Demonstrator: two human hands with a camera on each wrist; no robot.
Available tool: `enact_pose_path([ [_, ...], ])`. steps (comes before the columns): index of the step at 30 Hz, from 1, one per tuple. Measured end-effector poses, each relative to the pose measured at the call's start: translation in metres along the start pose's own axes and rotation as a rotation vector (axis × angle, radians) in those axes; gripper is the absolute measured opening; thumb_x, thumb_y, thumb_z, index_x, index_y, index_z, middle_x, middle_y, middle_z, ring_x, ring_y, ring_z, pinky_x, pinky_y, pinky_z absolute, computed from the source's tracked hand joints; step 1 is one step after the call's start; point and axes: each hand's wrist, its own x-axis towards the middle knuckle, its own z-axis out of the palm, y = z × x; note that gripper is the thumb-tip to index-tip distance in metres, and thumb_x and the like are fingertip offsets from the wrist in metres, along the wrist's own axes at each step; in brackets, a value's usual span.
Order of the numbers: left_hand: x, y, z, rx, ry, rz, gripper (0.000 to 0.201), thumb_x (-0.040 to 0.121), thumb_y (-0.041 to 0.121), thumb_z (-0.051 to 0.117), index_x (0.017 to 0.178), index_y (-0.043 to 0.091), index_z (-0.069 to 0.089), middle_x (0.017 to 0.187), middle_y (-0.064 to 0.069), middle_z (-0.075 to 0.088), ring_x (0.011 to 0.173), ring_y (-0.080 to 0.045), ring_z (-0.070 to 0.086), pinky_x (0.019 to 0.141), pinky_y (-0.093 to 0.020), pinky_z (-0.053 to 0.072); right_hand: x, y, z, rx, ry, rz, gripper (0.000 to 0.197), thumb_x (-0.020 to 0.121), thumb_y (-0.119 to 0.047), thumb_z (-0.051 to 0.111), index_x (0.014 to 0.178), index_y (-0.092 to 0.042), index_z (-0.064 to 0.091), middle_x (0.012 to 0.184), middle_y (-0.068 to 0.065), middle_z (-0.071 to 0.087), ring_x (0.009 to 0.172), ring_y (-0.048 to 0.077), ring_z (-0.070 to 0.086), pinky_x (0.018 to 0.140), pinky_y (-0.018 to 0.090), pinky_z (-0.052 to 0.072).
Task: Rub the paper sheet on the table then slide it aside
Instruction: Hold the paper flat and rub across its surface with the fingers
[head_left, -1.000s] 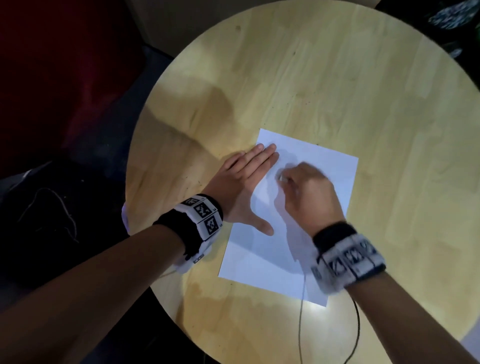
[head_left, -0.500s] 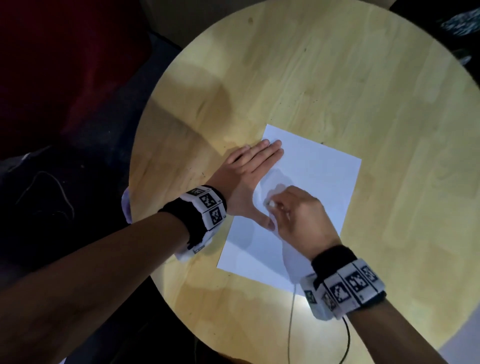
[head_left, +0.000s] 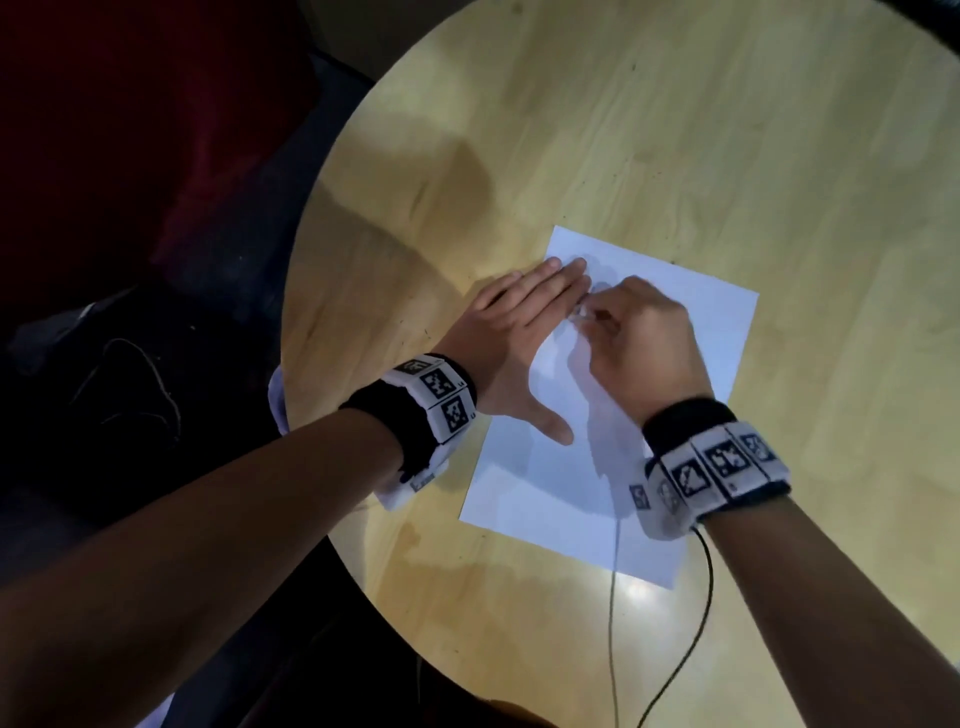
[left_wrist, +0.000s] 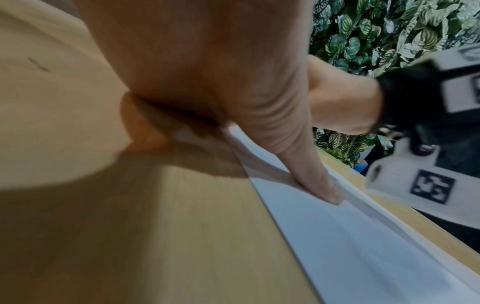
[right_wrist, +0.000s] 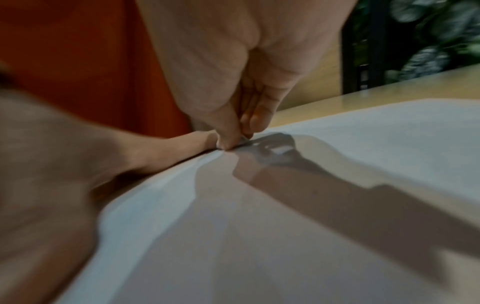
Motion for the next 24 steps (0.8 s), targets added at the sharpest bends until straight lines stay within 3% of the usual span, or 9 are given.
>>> enact_pose_path([
  [3, 0.000, 0.001, -0.002, -0.002, -0.021, -0.024, 0.153, 0.046, 0.101, 0.060, 0.164, 0.019, 0.009, 0.172, 0.005, -0.001, 0.157, -0.012, -0.004, 0.125, -0.032, -0.001, -0.005, -0.004, 0.004, 0.004, 0.037, 0.035, 0.007, 0.081, -0.003, 0.062, 0.077, -0.006, 0.066, 0.076, 0.008, 0.058, 0.066, 0.027, 0.056, 0.056, 0.028, 0.041],
  [7, -0.002, 0.000, 0.002, 0.013, 0.054, 0.009, 0.150, 0.048, 0.101, 0.059, 0.163, 0.014, 0.018, 0.171, 0.000, 0.009, 0.157, -0.016, 0.005, 0.125, -0.035, 0.005, -0.058, -0.023, -0.004, 0.063, -0.112, -0.089, 0.021, 0.079, -0.019, 0.048, 0.074, -0.008, 0.065, 0.073, 0.004, 0.058, 0.065, 0.023, 0.055, 0.056, 0.031, 0.044],
  [9, -0.002, 0.001, 0.002, 0.025, 0.058, 0.022, 0.149, 0.047, 0.101, 0.056, 0.162, 0.013, 0.020, 0.171, -0.001, 0.011, 0.157, -0.017, 0.007, 0.125, -0.036, 0.006, -0.048, -0.016, -0.007, 0.048, -0.135, -0.091, 0.013, 0.081, -0.012, 0.055, 0.073, -0.008, 0.065, 0.073, 0.004, 0.058, 0.066, 0.025, 0.056, 0.056, 0.032, 0.045],
  [13, 0.001, 0.001, -0.003, 0.030, -0.045, -0.008, 0.152, 0.047, 0.103, 0.051, 0.164, 0.016, 0.008, 0.172, 0.003, -0.002, 0.157, -0.014, -0.003, 0.126, -0.038, 0.002, 0.004, 0.013, -0.004, -0.011, 0.025, 0.037, 0.013, 0.085, -0.006, 0.059, 0.074, -0.005, 0.064, 0.075, 0.010, 0.057, 0.068, 0.030, 0.056, 0.058, 0.034, 0.046],
  [17, 0.001, 0.002, -0.004, 0.034, -0.040, -0.007, 0.152, 0.047, 0.103, 0.052, 0.164, 0.015, 0.009, 0.172, 0.001, 0.000, 0.158, -0.016, -0.002, 0.126, -0.038, 0.003, -0.034, -0.002, -0.005, 0.029, -0.037, -0.058, 0.011, 0.075, 0.006, 0.064, 0.074, -0.006, 0.065, 0.076, 0.009, 0.060, 0.070, 0.030, 0.059, 0.059, 0.034, 0.050],
  [20, 0.001, 0.004, -0.005, 0.053, -0.060, -0.026, 0.152, 0.047, 0.102, 0.053, 0.164, 0.017, 0.005, 0.172, 0.002, -0.003, 0.157, -0.015, -0.004, 0.126, -0.038, 0.002, -0.058, -0.004, -0.012, 0.093, -0.125, -0.090, 0.014, 0.076, 0.004, 0.066, 0.078, -0.009, 0.067, 0.079, 0.002, 0.063, 0.074, 0.023, 0.061, 0.065, 0.031, 0.049],
  [24, 0.002, 0.004, -0.008, 0.036, -0.097, -0.035, 0.153, 0.048, 0.101, 0.058, 0.164, 0.020, 0.000, 0.171, 0.006, -0.009, 0.156, -0.012, -0.010, 0.125, -0.035, -0.004, -0.009, 0.015, -0.013, 0.060, 0.018, 0.008, 0.007, 0.080, -0.002, 0.064, 0.077, -0.007, 0.067, 0.077, 0.008, 0.060, 0.066, 0.027, 0.058, 0.060, 0.028, 0.046],
])
